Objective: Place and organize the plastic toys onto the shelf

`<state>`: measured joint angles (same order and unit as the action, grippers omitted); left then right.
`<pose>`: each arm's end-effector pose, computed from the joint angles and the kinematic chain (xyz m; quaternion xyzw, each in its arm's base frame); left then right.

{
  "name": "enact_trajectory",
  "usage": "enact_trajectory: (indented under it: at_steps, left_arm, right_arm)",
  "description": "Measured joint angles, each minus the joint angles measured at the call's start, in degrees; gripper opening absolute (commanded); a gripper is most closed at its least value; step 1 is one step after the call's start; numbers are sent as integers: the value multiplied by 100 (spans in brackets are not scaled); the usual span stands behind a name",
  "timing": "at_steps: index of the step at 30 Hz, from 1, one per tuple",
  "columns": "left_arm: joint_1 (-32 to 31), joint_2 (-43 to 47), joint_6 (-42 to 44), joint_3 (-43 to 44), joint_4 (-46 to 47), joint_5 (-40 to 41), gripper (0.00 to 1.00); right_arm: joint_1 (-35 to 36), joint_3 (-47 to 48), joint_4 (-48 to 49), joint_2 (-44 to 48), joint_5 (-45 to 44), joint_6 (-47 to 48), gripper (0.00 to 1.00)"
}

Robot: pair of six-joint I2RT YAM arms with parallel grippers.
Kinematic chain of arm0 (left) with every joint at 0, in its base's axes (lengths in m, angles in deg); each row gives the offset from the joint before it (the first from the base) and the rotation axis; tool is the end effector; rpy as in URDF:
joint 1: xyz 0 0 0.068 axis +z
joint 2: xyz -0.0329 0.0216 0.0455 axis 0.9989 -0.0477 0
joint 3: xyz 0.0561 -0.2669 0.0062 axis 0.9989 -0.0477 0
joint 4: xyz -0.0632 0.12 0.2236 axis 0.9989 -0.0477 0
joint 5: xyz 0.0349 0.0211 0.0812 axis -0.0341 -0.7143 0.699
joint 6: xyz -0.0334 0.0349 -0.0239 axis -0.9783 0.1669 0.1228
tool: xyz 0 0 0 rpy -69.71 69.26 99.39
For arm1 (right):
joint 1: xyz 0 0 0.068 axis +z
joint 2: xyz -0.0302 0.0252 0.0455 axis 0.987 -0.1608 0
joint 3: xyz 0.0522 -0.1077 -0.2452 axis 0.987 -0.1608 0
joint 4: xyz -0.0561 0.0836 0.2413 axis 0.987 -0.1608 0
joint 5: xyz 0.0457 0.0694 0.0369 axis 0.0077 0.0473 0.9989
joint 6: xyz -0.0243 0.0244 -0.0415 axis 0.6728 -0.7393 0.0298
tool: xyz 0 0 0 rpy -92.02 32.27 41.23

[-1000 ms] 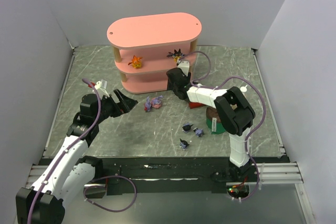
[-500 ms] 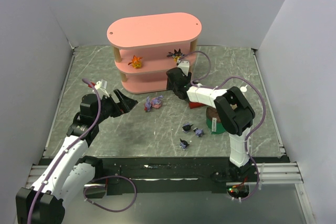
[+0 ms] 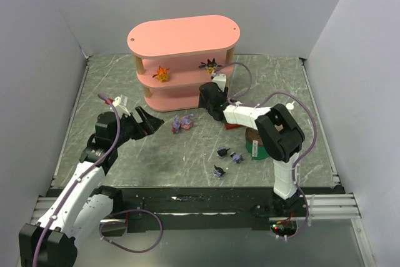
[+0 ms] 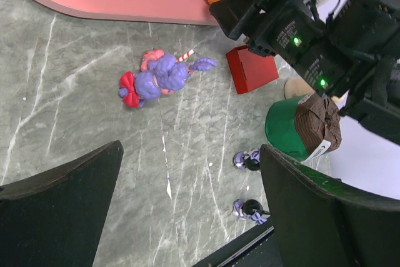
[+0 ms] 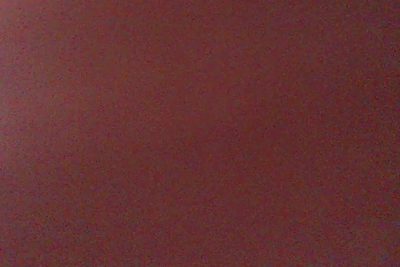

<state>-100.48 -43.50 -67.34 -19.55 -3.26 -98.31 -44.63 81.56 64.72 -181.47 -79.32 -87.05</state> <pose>0.1785 -0.0532 0.2588 -0.1124 0.8093 -0.3743 0.4386 0.3592 0.2414 0.1773 0.0372 0.8778 0.0399 0.4759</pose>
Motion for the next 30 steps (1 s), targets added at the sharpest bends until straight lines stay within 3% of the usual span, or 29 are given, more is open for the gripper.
enact_trajectory:
  at_steps: [5,14,22,30]
  left_arm:
    - [0,0,-2,0,0,0,96]
    - [0,0,-2,0,0,0,96]
    - [0,57,-2,0,0,-2,96]
    - [0,175,0,0,-2,-2,96]
  right_arm:
    - [-2,-776,544,450,173,-208,74]
    - [-15,-1821,426,1351,597,-935,73]
    - [-345,-1897,269,2321,909,-2354,63]
    - [-1093,-2065,474,2192,1755,-4048,59]
